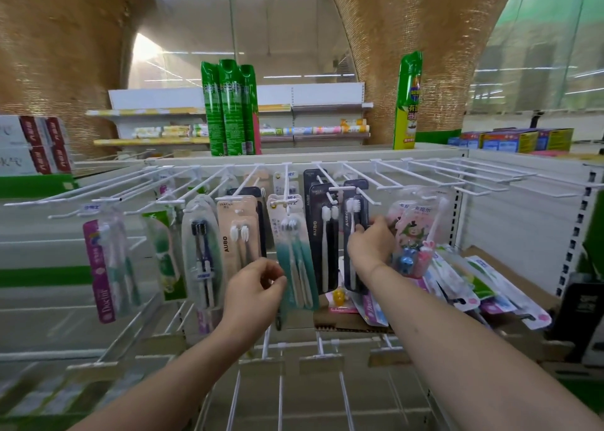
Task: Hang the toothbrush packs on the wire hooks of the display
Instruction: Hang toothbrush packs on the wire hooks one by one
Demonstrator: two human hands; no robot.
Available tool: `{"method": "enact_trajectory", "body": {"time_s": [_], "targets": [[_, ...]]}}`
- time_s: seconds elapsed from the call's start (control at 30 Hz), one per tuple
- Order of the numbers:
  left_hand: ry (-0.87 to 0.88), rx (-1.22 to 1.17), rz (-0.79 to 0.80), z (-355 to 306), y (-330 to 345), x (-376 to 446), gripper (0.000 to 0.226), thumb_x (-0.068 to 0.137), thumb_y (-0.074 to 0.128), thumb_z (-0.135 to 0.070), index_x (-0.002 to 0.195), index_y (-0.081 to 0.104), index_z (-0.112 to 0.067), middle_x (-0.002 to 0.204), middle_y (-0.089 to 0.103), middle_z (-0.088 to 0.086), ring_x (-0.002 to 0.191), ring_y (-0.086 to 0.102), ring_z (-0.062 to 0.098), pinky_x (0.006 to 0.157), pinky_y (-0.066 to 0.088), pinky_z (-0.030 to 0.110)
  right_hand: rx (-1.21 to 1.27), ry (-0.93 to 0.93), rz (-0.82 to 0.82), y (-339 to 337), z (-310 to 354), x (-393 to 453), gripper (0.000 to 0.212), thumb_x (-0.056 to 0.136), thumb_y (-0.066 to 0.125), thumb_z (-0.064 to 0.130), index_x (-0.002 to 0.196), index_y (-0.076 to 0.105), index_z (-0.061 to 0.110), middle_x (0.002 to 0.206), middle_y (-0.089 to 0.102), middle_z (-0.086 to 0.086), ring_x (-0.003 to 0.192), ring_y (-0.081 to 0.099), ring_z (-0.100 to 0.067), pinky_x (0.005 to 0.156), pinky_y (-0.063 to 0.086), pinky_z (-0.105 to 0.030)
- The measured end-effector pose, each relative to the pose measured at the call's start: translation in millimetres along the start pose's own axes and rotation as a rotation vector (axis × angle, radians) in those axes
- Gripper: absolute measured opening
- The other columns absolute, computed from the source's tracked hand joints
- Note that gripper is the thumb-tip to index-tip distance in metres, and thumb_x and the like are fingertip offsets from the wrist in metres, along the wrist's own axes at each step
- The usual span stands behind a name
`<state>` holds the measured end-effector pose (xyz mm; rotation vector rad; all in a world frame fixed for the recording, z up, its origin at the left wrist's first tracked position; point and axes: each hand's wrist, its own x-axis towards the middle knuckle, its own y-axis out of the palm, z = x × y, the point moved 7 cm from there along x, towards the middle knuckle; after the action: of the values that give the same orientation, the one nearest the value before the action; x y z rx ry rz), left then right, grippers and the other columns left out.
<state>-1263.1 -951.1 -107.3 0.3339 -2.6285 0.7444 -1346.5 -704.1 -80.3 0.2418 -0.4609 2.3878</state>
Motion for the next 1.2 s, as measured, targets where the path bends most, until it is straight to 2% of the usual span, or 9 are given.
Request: {"method": "enact_trajectory", "body": {"time_s": [0.1, 0.3, 0.4, 0.5, 0.77, 0.87, 1.0, 1.1, 1.2], "targets": [[0.014, -0.015, 0.014, -4.8, 0.3, -0.7, 0.015, 0.095, 0.069, -0.018, 0.089, 0.068, -0.031, 0.086, 0.069, -0.005, 0.084, 0.066, 0.014, 0.079, 0.060, 0.038, 0.017, 0.040, 0.000, -7.6, 3.7, -5.6, 0.021, 0.097, 0.056, 0.008, 0.118, 0.053, 0.007, 0.097, 0.061, -0.008, 0.085, 0.055, -0.027, 0.073, 0.040, -0.033], [0.030, -0.043, 0.040, -6.8, 2.5, -9.4, 0.014, 0.095, 0.068, -0.017, 0.087, 0.068, -0.029, 0.084, 0.070, -0.005, 0.082, 0.066, 0.014, 0.078, 0.060, 0.040, 0.025, 0.055, -0.006, -15.4, 12.1, -26.7, 0.032, 0.090, 0.056, 0.007, 0.122, 0.055, 0.008, 0.102, 0.065, -0.008, 0.096, 0.063, -0.035, 0.077, 0.050, -0.038], [0.040, -0.047, 0.048, -8.7, 3.5, -13.8, 0.013, 0.094, 0.069, -0.020, 0.087, 0.068, -0.030, 0.084, 0.070, -0.008, 0.083, 0.066, 0.012, 0.080, 0.060, 0.043, 0.040, 0.030, -0.036, -29.3, 11.6, -40.9, 0.026, 0.094, 0.052, 0.010, 0.120, 0.057, 0.011, 0.092, 0.058, -0.003, 0.085, 0.059, -0.028, 0.072, 0.045, -0.034], [0.059, -0.060, 0.071, -15.3, 6.3, -16.5, 0.013, 0.094, 0.068, -0.018, 0.089, 0.067, -0.030, 0.087, 0.069, -0.009, 0.084, 0.066, 0.013, 0.081, 0.060, 0.045, 0.093, 0.012, -0.066, -45.2, 10.5, -53.6, 0.029, 0.094, 0.051, 0.012, 0.121, 0.061, 0.018, 0.092, 0.064, -0.001, 0.087, 0.064, -0.027, 0.079, 0.054, -0.040], [0.095, -0.115, 0.127, -22.6, 9.7, -20.6, 0.009, 0.095, 0.067, -0.018, 0.093, 0.069, -0.026, 0.092, 0.069, -0.006, 0.088, 0.065, 0.014, 0.084, 0.059, 0.045, 0.160, -0.045, -0.170, -73.1, 2.4, -82.7, 0.022, 0.093, 0.050, 0.011, 0.107, 0.063, 0.021, 0.099, 0.067, -0.001, 0.082, 0.059, -0.019, 0.064, 0.041, -0.030], [0.098, -0.116, 0.130, -21.4, 7.3, -22.1, 0.008, 0.096, 0.066, -0.017, 0.095, 0.069, -0.024, 0.093, 0.069, -0.005, 0.089, 0.065, 0.014, 0.084, 0.059, 0.042, 0.185, -0.087, -0.202, -71.4, 1.5, -96.0, 0.018, 0.093, 0.052, 0.011, 0.102, 0.061, 0.023, 0.097, 0.066, -0.002, 0.083, 0.059, -0.020, 0.067, 0.044, -0.032], [0.089, -0.138, 0.108, -15.2, -0.2, -21.7, 0.013, 0.096, 0.067, -0.015, 0.090, 0.068, -0.026, 0.091, 0.068, -0.006, 0.086, 0.065, 0.013, 0.075, 0.055, 0.030, 0.215, -0.120, -0.169, -58.6, -2.8, -111.0, 0.012, 0.095, 0.054, 0.011, 0.098, 0.062, 0.020, 0.082, 0.065, 0.003, 0.075, 0.060, -0.016, 0.064, 0.042, -0.032], [0.072, -0.138, 0.082, -8.5, -6.4, -17.7, 0.014, 0.094, 0.067, -0.015, 0.089, 0.068, -0.027, 0.088, 0.069, -0.007, 0.084, 0.065, 0.013, 0.078, 0.058, 0.037, 0.215, -0.184, -0.119, -45.1, 2.3, -117.8, 0.013, 0.094, 0.057, 0.008, 0.090, 0.062, 0.020, 0.077, 0.066, 0.002, 0.071, 0.059, -0.016, 0.060, 0.041, -0.031], [0.058, -0.129, 0.071, -4.4, -12.0, -14.3, 0.011, 0.093, 0.068, -0.016, 0.089, 0.069, -0.026, 0.086, 0.070, -0.006, 0.084, 0.066, 0.013, 0.081, 0.059, 0.041, 0.213, -0.189, -0.069, -29.2, 13.5, -115.5, 0.013, 0.092, 0.058, 0.009, 0.092, 0.065, 0.020, 0.083, 0.070, 0.000, 0.077, 0.062, -0.022, 0.066, 0.047, -0.035]]}}
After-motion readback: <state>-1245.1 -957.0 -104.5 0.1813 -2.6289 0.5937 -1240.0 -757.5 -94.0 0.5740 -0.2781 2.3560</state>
